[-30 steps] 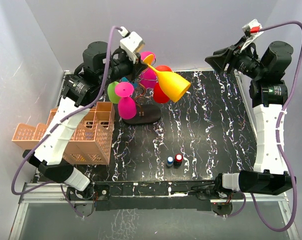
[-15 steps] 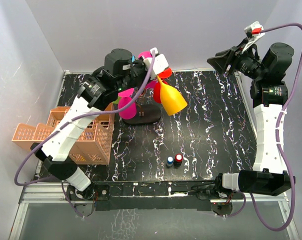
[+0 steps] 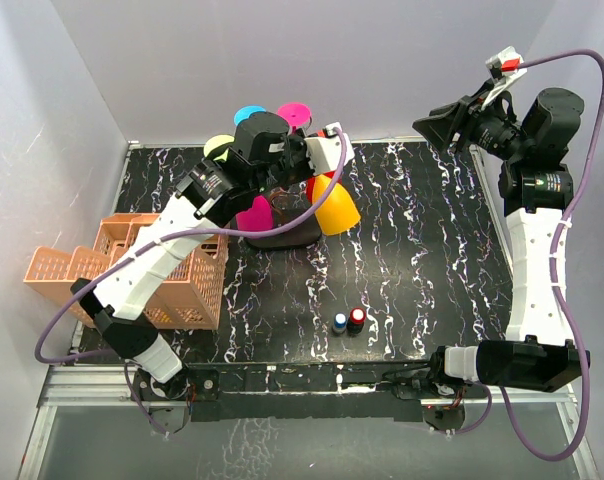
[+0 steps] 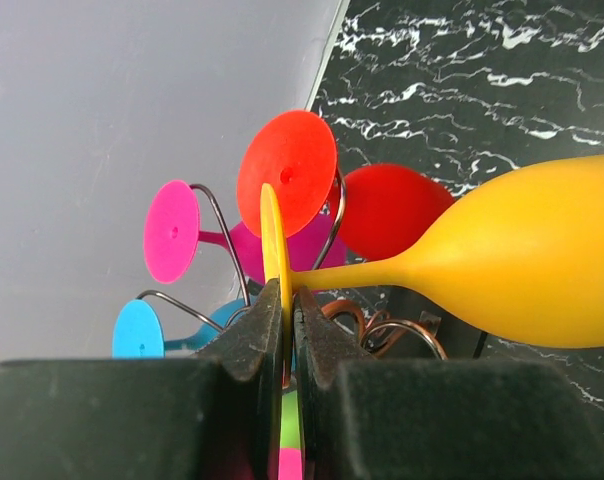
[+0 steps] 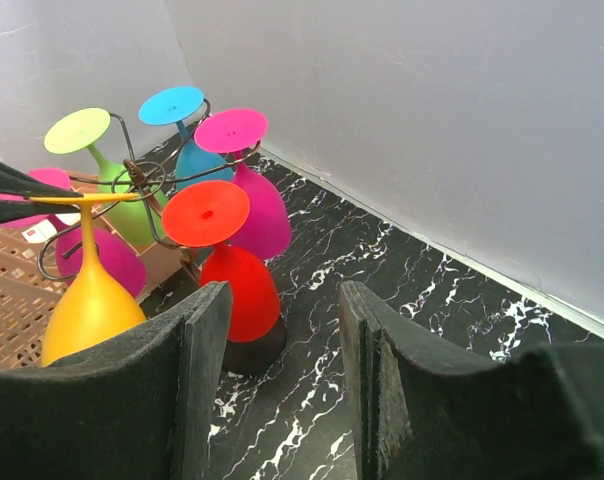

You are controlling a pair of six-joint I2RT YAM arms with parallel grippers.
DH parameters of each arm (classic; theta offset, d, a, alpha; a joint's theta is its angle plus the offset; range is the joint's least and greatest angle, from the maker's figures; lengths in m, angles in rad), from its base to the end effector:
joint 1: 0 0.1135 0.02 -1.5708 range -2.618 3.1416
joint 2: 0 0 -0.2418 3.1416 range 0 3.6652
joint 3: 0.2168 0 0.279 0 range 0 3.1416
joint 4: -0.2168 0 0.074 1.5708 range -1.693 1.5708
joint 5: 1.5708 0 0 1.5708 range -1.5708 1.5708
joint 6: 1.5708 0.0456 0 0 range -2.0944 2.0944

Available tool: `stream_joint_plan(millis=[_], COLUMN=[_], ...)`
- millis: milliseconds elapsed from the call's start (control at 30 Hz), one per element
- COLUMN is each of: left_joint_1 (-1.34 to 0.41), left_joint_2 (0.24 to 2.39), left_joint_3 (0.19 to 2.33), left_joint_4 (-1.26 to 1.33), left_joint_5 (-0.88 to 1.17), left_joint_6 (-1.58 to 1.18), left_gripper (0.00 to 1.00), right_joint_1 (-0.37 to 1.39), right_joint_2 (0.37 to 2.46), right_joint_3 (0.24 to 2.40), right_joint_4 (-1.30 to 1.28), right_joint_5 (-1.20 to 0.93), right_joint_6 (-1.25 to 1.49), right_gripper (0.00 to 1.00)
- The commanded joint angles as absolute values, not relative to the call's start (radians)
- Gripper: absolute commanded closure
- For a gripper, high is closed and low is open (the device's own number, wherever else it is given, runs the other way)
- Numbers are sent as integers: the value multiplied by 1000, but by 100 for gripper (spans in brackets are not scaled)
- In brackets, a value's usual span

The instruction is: Place the wine glass upside down on the wine glass rack

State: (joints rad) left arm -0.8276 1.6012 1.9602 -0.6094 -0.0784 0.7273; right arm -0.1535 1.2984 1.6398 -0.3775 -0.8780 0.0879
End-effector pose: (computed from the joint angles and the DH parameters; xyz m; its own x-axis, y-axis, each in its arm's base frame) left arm 0.2578 -0.2752 0.4775 0.3287 0.6219 -0.7108 0.6214 0.4243 0.6586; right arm 0.2966 -0.0104 0.4904 -0.0937 0.0712 -0.9931 -0.6566 0.7454 0.1154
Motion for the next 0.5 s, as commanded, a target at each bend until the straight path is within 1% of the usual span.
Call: stream_joint_plan(millis=[0,467], left_joint_1=[-837,-843], left_joint_2=[1582,1588], left_joint_3=[1951,1903], left_joint_4=[-578,-532], left_joint_5=[-139,-219], left_joint_6=[765,791], left_gripper=[100,100], right_joint_1=[-162,-164], right_joint_2=[1276,1275], right_joint_3=[1649,1639], right_joint_4=[-316,-309], right_joint_5=[-890,-897], right_joint_6=[101,107], right_gripper=[48,47])
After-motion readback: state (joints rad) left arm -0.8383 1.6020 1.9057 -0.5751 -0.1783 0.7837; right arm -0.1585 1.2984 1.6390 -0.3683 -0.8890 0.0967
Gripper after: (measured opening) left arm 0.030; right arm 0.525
